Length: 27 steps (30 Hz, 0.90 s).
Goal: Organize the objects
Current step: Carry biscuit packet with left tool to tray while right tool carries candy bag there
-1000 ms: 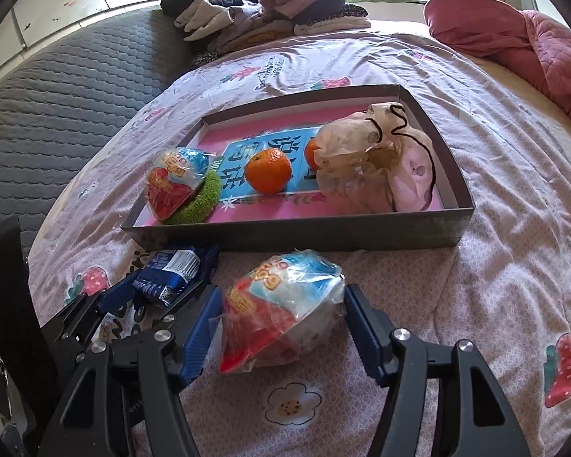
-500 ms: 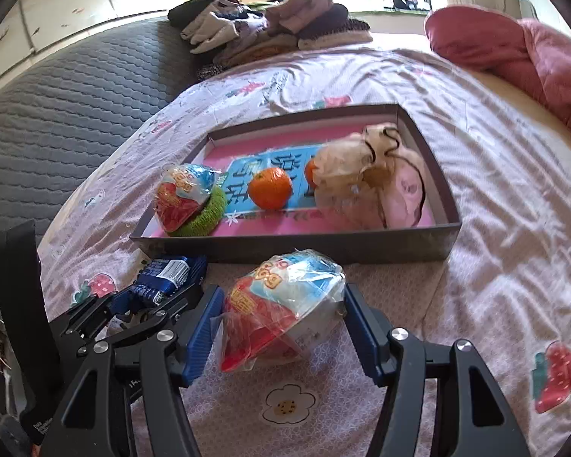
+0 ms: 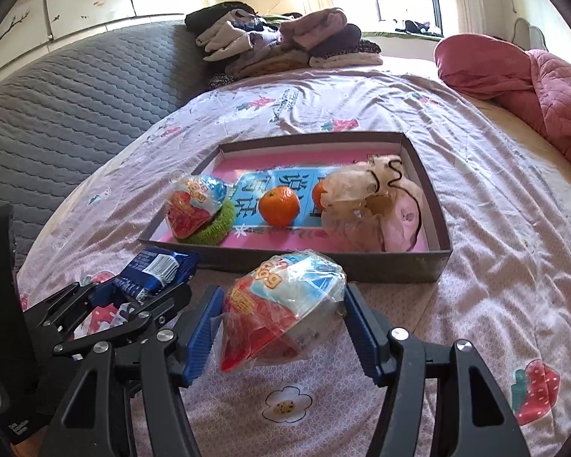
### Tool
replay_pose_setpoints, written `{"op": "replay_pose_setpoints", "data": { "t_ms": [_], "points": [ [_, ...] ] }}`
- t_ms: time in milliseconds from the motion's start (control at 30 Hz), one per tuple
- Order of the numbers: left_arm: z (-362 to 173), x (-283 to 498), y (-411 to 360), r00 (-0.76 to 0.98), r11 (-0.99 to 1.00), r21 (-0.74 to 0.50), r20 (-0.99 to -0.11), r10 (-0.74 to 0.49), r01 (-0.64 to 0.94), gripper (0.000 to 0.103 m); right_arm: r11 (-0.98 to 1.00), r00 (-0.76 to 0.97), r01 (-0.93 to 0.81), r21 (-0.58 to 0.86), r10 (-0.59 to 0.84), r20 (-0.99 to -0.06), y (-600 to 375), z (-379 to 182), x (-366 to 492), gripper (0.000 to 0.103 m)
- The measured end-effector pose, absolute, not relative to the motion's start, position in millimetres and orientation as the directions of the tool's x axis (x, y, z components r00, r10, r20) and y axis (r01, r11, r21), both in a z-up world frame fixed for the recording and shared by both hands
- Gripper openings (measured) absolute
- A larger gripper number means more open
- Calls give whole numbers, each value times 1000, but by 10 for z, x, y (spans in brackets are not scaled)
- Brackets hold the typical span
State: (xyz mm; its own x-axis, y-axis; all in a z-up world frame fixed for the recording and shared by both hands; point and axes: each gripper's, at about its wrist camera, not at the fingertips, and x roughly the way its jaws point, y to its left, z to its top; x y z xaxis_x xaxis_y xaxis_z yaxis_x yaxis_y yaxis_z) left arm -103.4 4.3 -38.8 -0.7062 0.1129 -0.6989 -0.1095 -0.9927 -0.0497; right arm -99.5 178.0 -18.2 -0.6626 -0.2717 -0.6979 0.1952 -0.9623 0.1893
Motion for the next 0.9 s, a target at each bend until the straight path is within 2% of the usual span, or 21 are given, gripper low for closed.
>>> {"op": "replay_pose_setpoints", "data": {
  "t_ms": [300,900],
  "points": [
    [-104,-889,23,-747,-995,-33,-659,91,-93,56,-966,-731,217,141,-256,-632,1758,41,-880,63],
    [266,-746,61,-793,-997,12,-606,54,-77,56,-960,-784,241,140,-278,-555,1816,315,-739,63]
  ]
}}
